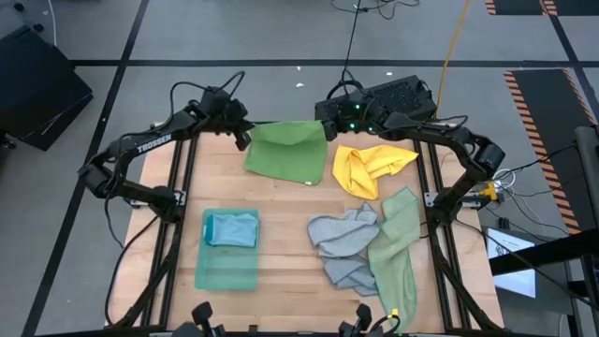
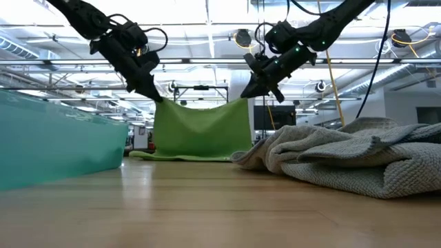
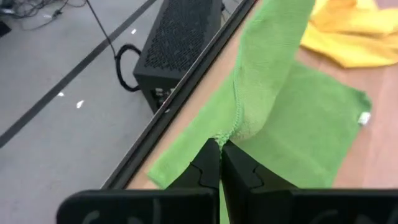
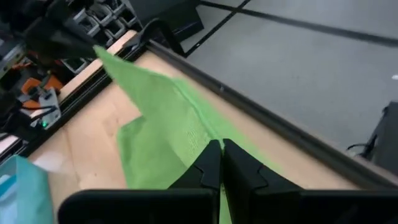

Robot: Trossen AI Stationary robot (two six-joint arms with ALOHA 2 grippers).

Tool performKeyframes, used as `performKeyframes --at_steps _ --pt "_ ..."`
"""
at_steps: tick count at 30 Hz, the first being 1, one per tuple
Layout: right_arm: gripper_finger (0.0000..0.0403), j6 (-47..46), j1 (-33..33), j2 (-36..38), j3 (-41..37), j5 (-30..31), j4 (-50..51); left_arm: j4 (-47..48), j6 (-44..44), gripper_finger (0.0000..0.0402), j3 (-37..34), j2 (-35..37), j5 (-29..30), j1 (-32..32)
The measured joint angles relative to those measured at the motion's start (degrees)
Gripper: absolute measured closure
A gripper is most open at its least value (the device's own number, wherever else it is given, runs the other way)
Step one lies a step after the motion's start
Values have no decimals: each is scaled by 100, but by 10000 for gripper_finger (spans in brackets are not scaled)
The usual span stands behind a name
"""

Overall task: Fold microfiber towels
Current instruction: Fold the green microfiber cloth

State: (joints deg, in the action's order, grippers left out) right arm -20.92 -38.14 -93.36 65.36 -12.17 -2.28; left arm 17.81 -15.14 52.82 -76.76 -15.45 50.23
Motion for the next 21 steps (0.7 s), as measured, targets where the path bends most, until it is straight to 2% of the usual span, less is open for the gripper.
performKeyframes --at_steps 7,12,17,21 --pt "403 -780 193 0 -805 -452 -748 435 -283 400 0 -289 -2 46" --pt "403 -1279 420 0 -1315 -456 -1626 475 -526 399 0 -522 -41 -17" --pt "403 -1619 561 0 -1645 -272 -2131 -88 -563 398 0 -590 485 29" --pt "403 -1699 531 0 -1652 -131 -2375 -717 -310 399 0 -552 482 231"
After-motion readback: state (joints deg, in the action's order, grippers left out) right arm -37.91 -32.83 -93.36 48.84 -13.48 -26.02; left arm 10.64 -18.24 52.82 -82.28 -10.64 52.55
